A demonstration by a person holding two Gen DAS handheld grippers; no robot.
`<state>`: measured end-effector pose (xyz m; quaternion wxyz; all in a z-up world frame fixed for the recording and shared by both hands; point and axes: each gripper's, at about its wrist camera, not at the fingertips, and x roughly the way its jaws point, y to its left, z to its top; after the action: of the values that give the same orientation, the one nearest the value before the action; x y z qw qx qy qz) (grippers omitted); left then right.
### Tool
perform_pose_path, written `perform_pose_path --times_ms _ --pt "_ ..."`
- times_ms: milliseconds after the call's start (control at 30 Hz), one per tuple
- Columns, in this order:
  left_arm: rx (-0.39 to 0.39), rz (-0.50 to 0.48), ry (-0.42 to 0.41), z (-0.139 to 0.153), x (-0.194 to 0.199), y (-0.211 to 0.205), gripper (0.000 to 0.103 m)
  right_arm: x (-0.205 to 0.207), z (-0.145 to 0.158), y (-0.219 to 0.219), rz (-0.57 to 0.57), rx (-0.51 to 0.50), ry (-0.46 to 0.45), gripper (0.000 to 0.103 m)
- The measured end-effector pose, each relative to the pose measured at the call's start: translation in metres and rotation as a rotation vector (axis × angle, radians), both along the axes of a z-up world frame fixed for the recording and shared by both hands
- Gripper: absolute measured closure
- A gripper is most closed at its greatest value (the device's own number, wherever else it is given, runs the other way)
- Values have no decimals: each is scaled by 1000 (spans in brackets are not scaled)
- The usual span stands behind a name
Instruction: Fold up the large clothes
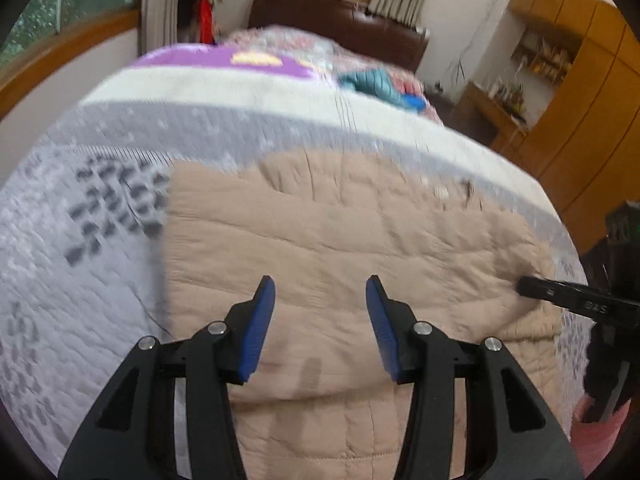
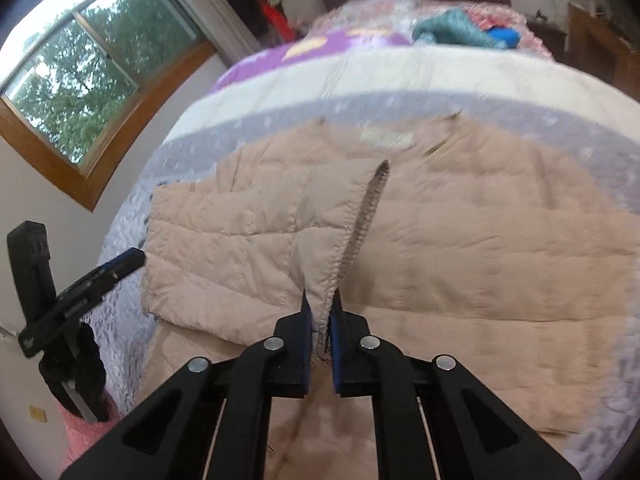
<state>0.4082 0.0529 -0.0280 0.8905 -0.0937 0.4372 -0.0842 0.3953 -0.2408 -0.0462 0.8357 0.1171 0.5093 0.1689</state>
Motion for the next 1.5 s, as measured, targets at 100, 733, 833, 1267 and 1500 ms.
perform_pose_path --times_ms 100,733,833,1267,1500 --pt "9 8 -3 0 5 -1 57 -9 16 -30 -61 -37 -44 96" --pt "85 -49 146 -74 43 -28 60 -5 -71 -115 -229 -59 118 94" --pt "103 -51 145 -79 44 -32 60 -4 -81 -110 -220 -68 112 93" --pt "96 -78 34 -18 40 -70 59 -15 -10 -79 -199 -168 -58 79" --pt "113 -93 108 -49 70 -105 60 15 -32 -47 -143 -146 -18 79"
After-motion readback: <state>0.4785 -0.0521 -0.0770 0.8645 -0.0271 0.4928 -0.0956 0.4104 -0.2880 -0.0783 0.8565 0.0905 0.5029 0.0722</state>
